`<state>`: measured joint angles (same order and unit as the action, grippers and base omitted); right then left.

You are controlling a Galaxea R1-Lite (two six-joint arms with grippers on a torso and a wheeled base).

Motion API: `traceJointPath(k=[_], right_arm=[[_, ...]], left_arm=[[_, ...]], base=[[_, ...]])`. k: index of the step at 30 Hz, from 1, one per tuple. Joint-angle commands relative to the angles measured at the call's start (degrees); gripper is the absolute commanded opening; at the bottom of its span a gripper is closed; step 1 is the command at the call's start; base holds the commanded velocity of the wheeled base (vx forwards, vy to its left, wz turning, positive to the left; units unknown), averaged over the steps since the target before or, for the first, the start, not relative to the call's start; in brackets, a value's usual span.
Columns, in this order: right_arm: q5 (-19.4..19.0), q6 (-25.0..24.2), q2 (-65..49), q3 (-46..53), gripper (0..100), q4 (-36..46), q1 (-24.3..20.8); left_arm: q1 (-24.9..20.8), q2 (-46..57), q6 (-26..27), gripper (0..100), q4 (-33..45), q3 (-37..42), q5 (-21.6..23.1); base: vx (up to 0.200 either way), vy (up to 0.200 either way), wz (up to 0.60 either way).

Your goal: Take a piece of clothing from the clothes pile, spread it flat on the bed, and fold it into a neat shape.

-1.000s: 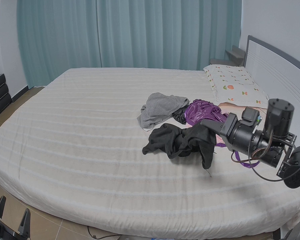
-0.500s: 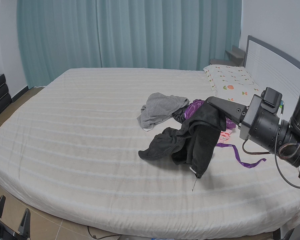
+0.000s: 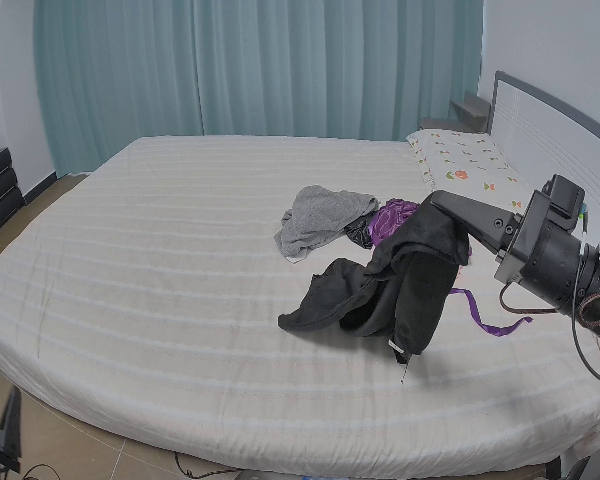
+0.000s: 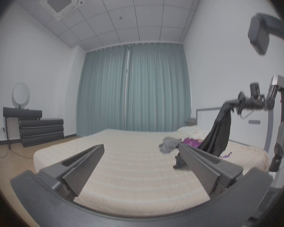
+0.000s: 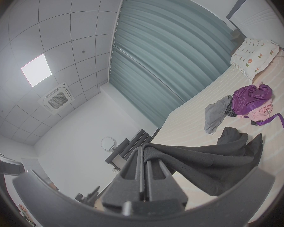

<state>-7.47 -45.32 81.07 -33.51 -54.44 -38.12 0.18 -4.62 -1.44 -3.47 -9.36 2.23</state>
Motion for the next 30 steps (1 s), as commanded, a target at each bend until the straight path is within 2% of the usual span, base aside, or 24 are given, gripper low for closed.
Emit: traceJointPath(k=[1, 4, 5, 7, 12, 14, 15, 16, 21, 22, 25, 30], right_arm=[[-0.3, -0.3, 0.7, 0.6, 0, 0.0, 0.4], [-0.3, -0.2, 0.7, 0.6, 0, 0.0, 0.3], [-0.3, -0.1, 0.9, 0.2, 0, 0.0, 0.3], [-0.2, -0.1, 1.2, 0.0, 0, 0.0, 0.6], [-0.3, 0.1, 2.8, -1.1, 0, 0.4, 1.6], [-0.2, 0.1, 3.5, -1.6, 0, 0.2, 2.1], [-0.3, 0.1, 3.5, -1.6, 0, 0.1, 2.2], [-0.2, 0.1, 3.7, -1.6, 0, 0.1, 2.4], [-0.2, 0.1, 4.3, -1.8, 0, 0.0, 2.5], [-0.2, 0.1, 4.3, -1.8, 0, 0.0, 2.5], [0.0, 0.1, 4.9, -1.8, 0, 0.0, 2.5], [0.2, 0.1, 4.9, -2.4, 0, 0.0, 2.6]], left_arm=[[0.2, -16.4, 5.6, 100, 2.1, -7.0, 3.4], [0.2, -17.9, 6.0, 100, 2.3, -4.9, 3.7], [-0.4, -21.9, 6.1, 100, 2.2, -2.1, 5.7], [-2.3, -27.1, 6.0, 100, 2.6, -1.6, 8.7], [-4.9, -41.0, 6.4, 100, 1.0, -1.6, 10.3], [-7.7, -49.1, 6.3, 100, -2.2, -1.9, 10.2], [-7.9, -49.5, 6.3, 100, -2.3, -1.9, 10.2], [-9.6, -55.3, 5.8, 100, -5.4, -2.3, 10.2], [-10.9, -72.5, 5.5, 100, -16.8, -3.1, 9.9], [-10.9, -72.5, 5.5, 100, -16.8, -3.1, 9.9], [-13.1, -84.8, 3.2, 100, -26.5, -6.3, 9.6], [-17.8, -96.6, -0.1, 100, -29.7, -13.1, 8.3]], base=[[0.000, 0.000, 0.00], [0.000, 0.000, 0.00], [0.000, 0.000, 0.00], [0.000, 0.000, 0.00], [0.000, 0.000, 0.00], [0.000, 0.000, 0.00], [0.000, 0.000, 0.00], [0.000, 0.000, 0.00], [0.000, 0.000, 0.00], [0.000, 0.000, 0.00], [0.000, 0.000, 0.00], [0.000, 0.000, 0.00]])
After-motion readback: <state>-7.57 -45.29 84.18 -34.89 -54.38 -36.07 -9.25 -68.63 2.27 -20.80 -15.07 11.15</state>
